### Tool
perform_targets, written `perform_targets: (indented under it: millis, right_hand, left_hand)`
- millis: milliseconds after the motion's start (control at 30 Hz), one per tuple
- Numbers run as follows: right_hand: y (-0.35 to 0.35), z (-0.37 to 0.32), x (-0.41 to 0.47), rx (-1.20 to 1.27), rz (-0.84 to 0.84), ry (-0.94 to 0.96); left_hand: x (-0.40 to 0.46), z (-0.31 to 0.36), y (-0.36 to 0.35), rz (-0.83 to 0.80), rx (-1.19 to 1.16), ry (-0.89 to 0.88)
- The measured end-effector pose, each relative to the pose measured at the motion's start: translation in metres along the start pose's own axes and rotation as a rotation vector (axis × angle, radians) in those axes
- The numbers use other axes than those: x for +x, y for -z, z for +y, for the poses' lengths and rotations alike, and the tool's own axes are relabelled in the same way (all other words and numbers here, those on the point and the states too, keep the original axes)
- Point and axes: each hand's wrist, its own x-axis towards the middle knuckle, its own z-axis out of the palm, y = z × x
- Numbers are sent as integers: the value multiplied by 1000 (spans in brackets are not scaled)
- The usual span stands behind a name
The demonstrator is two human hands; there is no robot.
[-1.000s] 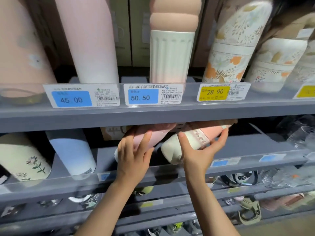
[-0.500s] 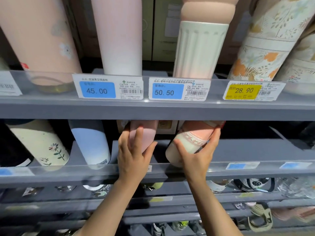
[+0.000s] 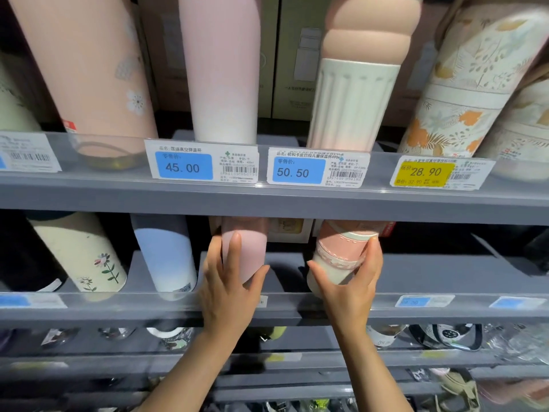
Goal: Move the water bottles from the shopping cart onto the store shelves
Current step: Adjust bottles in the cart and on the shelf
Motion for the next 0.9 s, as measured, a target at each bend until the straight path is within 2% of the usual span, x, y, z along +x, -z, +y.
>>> perform_targets:
  millis: [133, 467, 733, 900]
  right_hand:
    - [3, 3, 4, -109, -55, 37]
    - [13, 6, 2, -166, -157, -153]
    - [16, 2, 0, -177, -133, -89]
    - [31, 11, -10, -215, -114, -48]
  left_hand:
    - [-2, 1, -6, 0, -1, -38]
    - [-5, -1, 2, -102, -71, -60]
    - [-8, 5, 7, -142, -111, 26]
    - [-30, 5, 14, -123, -133, -3]
